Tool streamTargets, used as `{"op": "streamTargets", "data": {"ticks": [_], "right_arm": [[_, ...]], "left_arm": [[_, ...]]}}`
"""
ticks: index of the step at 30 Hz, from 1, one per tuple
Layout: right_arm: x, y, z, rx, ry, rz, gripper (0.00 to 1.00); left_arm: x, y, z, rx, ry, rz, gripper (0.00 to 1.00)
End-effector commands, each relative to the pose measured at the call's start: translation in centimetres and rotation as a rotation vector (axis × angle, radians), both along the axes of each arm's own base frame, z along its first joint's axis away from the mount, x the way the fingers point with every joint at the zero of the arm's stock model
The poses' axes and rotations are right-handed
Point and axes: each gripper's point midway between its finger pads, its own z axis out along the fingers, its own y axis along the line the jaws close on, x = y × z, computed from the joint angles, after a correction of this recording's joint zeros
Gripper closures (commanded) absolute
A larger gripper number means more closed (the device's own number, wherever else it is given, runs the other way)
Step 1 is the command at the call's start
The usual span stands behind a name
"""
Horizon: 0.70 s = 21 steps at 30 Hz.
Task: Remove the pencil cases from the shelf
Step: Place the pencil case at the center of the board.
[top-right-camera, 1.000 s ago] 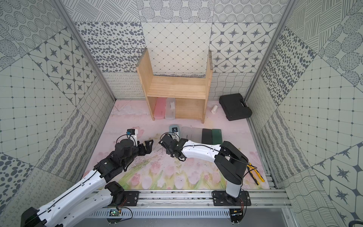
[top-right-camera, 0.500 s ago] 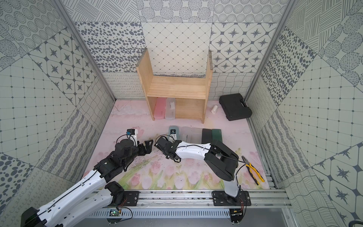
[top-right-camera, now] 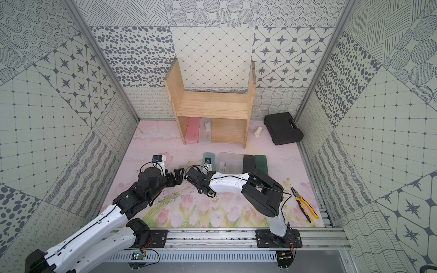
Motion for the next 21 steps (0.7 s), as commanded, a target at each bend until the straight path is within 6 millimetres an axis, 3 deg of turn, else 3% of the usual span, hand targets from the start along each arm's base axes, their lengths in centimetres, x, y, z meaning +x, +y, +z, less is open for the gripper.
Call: {"op": "streamTargets", "data": {"ticks": [1,11,21], "right_arm": [[0.1,-0.8,-0.3,-0.002,-0.029,-0.039,0.27],[-1.0,-3.7,-1.3,-0.043,-0.022,-0.073,0.26],[-0.9,-2.7,-1.5,-0.058,-0.009,-0.038,0.25]], "left_arm": [[0.1,0.3,0.1,0.006,-0.007,0.01,0.0],[0.1,0.3,0.1,0.003,-0.006,0.009,0.0],[0.1,0.4,0.1,0.005,-0.009,0.014,0.0]]}}
